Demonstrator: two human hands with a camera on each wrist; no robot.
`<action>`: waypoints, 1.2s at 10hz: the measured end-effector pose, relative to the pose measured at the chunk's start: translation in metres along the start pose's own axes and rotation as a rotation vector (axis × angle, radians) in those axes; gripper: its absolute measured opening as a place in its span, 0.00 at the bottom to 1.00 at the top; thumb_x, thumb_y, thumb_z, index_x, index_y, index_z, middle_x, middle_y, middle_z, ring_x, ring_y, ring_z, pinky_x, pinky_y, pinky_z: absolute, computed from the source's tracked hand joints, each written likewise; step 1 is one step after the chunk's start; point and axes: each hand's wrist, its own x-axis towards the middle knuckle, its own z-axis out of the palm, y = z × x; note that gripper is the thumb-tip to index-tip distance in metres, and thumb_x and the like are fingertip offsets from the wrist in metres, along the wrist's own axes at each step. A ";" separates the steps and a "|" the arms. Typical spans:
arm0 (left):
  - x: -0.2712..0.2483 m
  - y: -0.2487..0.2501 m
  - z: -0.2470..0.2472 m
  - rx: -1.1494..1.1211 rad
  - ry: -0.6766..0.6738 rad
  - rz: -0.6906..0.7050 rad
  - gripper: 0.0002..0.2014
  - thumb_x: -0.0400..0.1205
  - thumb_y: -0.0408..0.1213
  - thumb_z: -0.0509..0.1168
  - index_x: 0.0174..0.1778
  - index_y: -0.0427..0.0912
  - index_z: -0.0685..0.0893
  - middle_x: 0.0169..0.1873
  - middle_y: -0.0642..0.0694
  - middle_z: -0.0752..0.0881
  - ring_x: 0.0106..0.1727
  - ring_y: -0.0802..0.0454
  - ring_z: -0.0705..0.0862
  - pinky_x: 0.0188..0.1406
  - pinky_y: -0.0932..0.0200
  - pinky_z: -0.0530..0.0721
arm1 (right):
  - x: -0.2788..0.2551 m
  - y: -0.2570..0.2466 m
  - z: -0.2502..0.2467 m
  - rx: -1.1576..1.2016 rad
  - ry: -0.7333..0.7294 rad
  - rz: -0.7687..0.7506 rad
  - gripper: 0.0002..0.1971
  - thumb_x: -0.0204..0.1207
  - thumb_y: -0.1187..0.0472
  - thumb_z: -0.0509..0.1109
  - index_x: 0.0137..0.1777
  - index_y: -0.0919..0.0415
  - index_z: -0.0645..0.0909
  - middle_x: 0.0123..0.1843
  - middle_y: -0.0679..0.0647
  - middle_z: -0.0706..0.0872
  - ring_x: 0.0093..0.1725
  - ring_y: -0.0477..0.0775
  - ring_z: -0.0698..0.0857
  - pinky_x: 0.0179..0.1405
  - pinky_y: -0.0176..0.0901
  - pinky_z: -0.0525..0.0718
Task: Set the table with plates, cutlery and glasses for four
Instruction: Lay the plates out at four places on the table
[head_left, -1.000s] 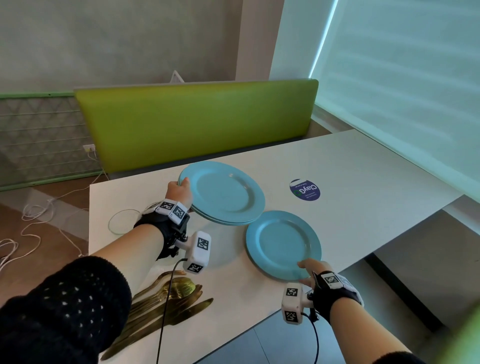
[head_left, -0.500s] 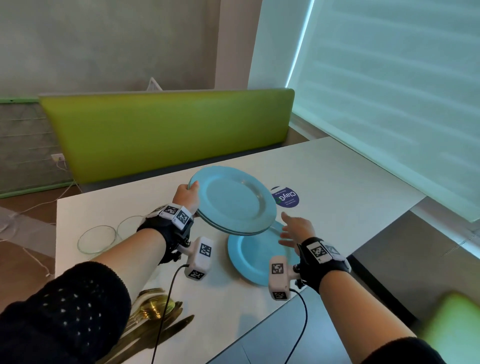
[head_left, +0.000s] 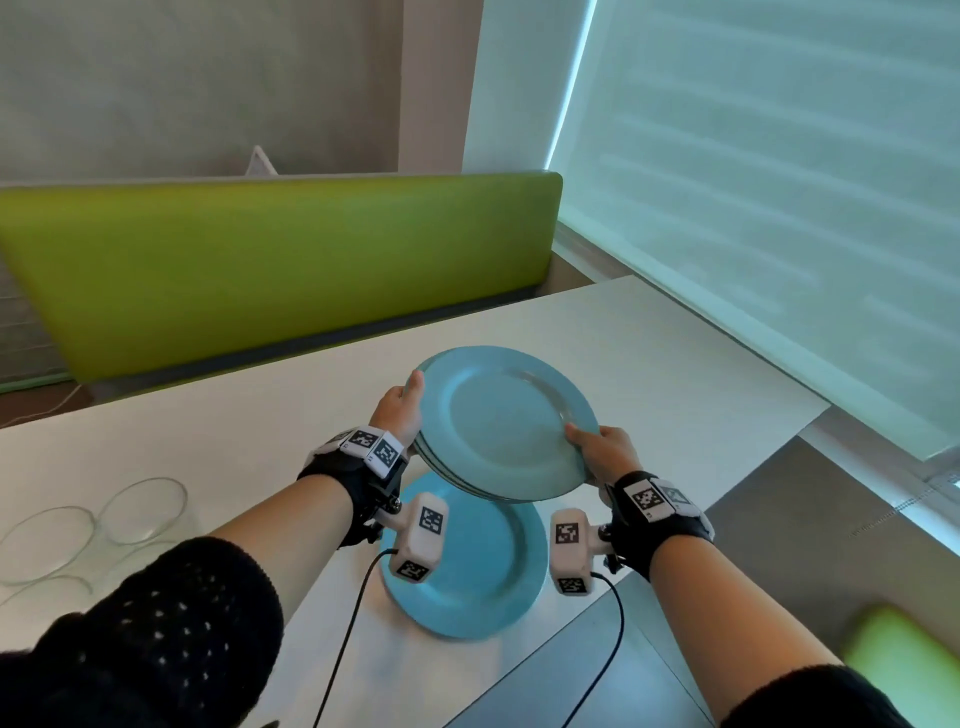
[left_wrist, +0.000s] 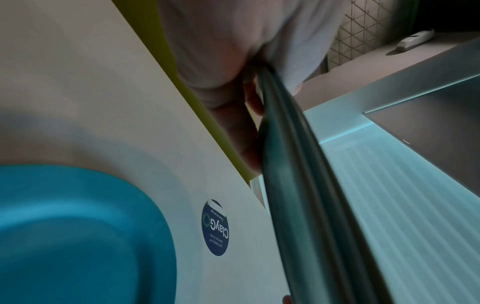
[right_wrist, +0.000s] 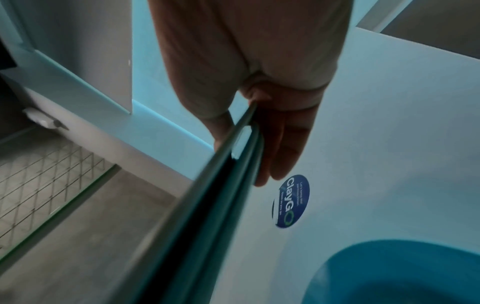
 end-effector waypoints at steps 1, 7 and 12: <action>-0.017 0.022 0.017 0.039 0.032 0.006 0.31 0.84 0.58 0.49 0.61 0.33 0.78 0.58 0.39 0.83 0.60 0.38 0.83 0.64 0.48 0.79 | 0.017 -0.001 -0.018 0.047 -0.009 0.030 0.09 0.79 0.63 0.68 0.39 0.66 0.80 0.46 0.64 0.84 0.45 0.61 0.83 0.48 0.59 0.84; 0.038 0.023 0.030 0.182 0.418 -0.071 0.24 0.88 0.45 0.47 0.70 0.29 0.71 0.67 0.29 0.78 0.66 0.33 0.78 0.60 0.49 0.75 | 0.063 0.056 -0.091 0.463 0.196 0.406 0.15 0.85 0.62 0.50 0.34 0.56 0.61 0.33 0.52 0.80 0.50 0.57 0.73 0.39 0.45 0.78; 0.044 0.032 0.054 0.155 0.399 -0.063 0.24 0.88 0.45 0.48 0.71 0.30 0.71 0.67 0.31 0.78 0.67 0.35 0.77 0.61 0.51 0.74 | 0.054 0.045 -0.098 0.264 0.213 0.500 0.11 0.76 0.65 0.68 0.48 0.65 0.67 0.39 0.53 0.76 0.38 0.54 0.78 0.29 0.35 0.72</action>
